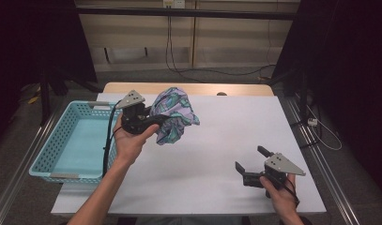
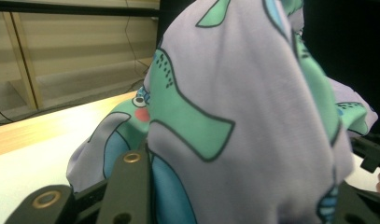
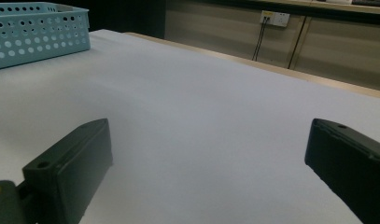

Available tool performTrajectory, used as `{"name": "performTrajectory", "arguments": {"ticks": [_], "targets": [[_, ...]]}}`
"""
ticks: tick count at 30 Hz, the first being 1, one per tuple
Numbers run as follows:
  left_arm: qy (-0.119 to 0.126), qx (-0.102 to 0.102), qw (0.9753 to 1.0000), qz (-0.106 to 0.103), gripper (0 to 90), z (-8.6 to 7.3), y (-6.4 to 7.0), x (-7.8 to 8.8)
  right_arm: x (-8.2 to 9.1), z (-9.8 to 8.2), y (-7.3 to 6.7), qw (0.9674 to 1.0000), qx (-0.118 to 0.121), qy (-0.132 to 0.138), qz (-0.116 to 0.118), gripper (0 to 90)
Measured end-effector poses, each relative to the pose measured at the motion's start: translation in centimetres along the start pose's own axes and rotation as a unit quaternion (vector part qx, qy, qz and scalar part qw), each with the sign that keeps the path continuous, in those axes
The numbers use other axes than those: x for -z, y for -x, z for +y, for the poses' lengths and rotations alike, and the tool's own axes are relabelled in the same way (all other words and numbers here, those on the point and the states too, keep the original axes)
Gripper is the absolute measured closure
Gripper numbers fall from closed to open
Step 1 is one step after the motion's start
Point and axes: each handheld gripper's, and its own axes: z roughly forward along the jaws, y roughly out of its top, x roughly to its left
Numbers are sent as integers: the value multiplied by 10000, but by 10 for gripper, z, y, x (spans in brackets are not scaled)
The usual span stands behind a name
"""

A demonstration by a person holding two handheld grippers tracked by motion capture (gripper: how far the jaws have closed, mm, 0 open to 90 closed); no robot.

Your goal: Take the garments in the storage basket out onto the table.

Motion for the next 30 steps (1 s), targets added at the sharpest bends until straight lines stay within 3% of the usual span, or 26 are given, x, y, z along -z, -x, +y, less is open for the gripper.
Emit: {"name": "performTrajectory", "arguments": {"ticks": [9,17,30], "targets": [[-187,-104,9997,-66,579,-2,12,-24,1,0,0,10000,-1,8,23,0],[-468,-205,9986,-127,578,-9,16,-41,1,0,0,10000,-6,0,27,0],[-971,-14,9952,-154,576,-34,12,-65,1,0,0,10000,-9,-14,31,0]]}}
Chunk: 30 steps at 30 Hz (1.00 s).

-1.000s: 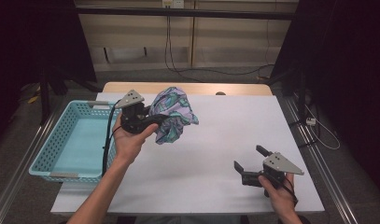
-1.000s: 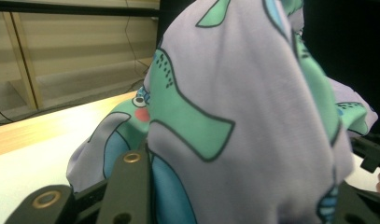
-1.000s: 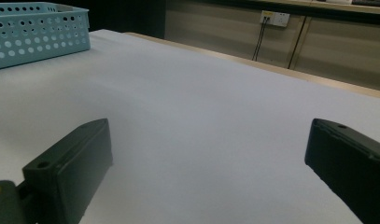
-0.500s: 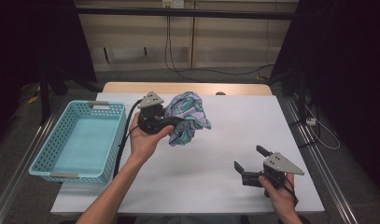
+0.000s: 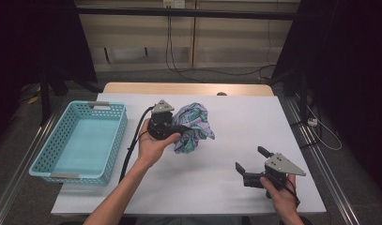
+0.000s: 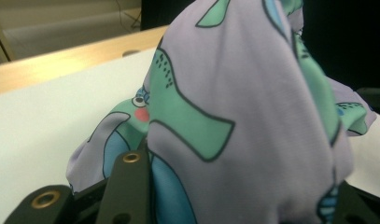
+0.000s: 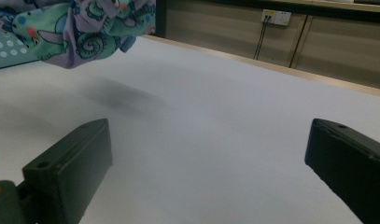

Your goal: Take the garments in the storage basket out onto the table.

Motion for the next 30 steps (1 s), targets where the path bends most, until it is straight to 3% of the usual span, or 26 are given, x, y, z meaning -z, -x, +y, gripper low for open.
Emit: {"name": "performTrajectory", "arguments": {"ticks": [8,17,23,30], "targets": [[-367,-51,9993,13,576,-11,-1,-14,1,0,0,10000,7,-2,17,0],[-613,89,9980,81,571,-24,-8,-29,0,-1,0,10000,12,-31,17,0],[-910,-17,9958,80,561,-34,-9,-45,0,-1,0,10000,14,-41,24,0],[-1070,-101,9941,135,533,-39,-7,-53,0,-1,0,10000,18,-35,20,0]]}}
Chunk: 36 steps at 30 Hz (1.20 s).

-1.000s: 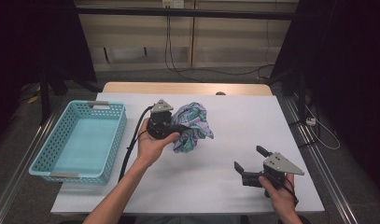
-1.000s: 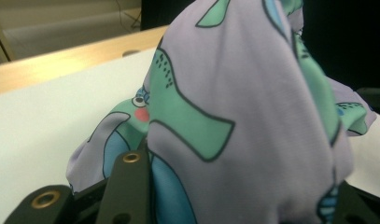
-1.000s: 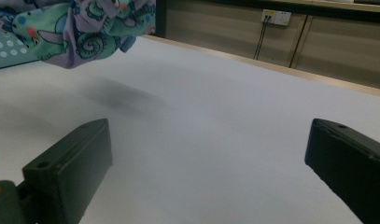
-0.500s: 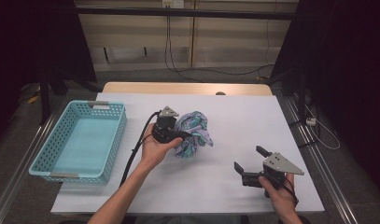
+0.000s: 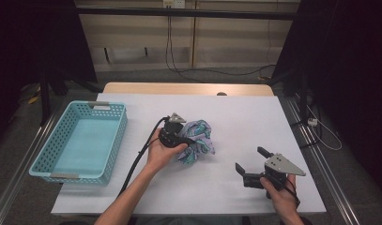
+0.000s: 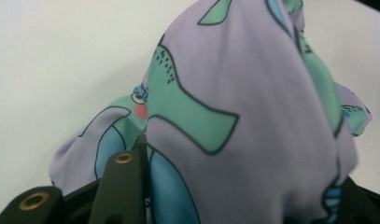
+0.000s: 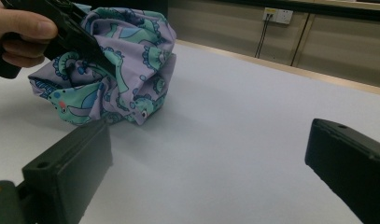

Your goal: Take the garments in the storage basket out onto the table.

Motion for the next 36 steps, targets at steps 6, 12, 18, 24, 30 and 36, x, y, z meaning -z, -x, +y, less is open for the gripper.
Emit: {"name": "performTrajectory", "arguments": {"ticks": [6,12,18,24,30,36], "targets": [[-159,-178,9997,104,478,-4,3,-12,0,0,0,10000,10,-7,-2,0],[-234,-251,9993,113,381,-8,4,-19,0,0,-1,10000,10,-2,4,0],[-212,-192,9995,129,274,-10,3,-23,1,0,-1,10000,14,1,11,0],[-184,-104,9997,130,181,-10,4,-24,0,0,0,10000,10,7,8,0],[-107,-78,9999,52,55,-10,6,-25,0,0,0,10000,11,1,14,0],[-43,-127,9999,37,38,-8,8,-19,0,0,0,10000,1,2,12,0]]}}
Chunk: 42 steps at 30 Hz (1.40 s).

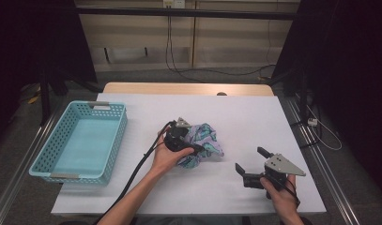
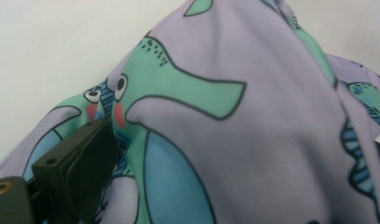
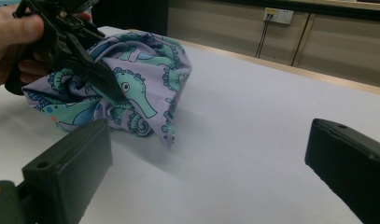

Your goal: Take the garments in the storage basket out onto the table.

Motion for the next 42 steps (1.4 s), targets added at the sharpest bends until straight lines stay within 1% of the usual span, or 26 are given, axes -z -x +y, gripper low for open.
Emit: {"name": "performTrajectory", "arguments": {"ticks": [2,4,5,7,10,14,16,17,20,22,24,27,29,31,34,36,40,42], "targets": [[61,7,10000,-5,37,0,0,4,0,0,0,10000,-6,1,-5,0],[182,-11,9998,-37,37,-3,1,7,0,0,0,10000,-6,2,-14,0],[203,-80,9998,-28,35,-3,2,9,-1,0,0,10000,-12,-5,-22,0],[300,-204,9993,56,35,-3,5,14,-1,0,1,10000,-12,-6,-23,0],[376,-208,9991,-15,35,-1,6,21,-2,0,1,10000,-25,-24,-54,0],[444,-299,9986,-17,35,0,9,29,-5,0,2,9999,-55,-52,-80,0],[513,-340,9981,-69,36,-1,9,35,-6,0,2,9999,-53,-46,-84,0],[542,-307,9980,-115,36,-1,11,37,-6,1,2,9999,-59,-44,-89,0],[611,-420,9972,-94,35,-4,14,45,-7,1,1,9999,-57,-52,-96,0],[719,-373,9966,-143,35,-9,16,50,-7,1,1,9999,-62,-60,-108,0],[814,-401,9959,-55,35,-13,17,56,-7,0,1,9999,-64,-60,-117,0],[891,-348,9954,67,35,-20,14,64,-6,0,2,9999,-60,-57,-133,0],[994,-268,9946,118,35,-24,11,70,-6,1,1,9999,-45,-42,-113,0],[1033,-211,9943,155,35,-27,8,75,-6,1,0,9999,-27,-42,-106,0],[1065,-232,9937,267,34,-33,6,82,-8,1,-1,10000,-5,-43,-76,0],[1074,-241,9935,282,34,-37,5,87,-7,1,-2,10000,14,-48,-71,0],[1141,-205,9924,406,34,-45,4,98,-7,1,-3,10000,-12,-29,-60,0],[1172,-172,9921,425,34,-49,4,102,-8,1,-3,10000,-8,-24,-46,0]]}}
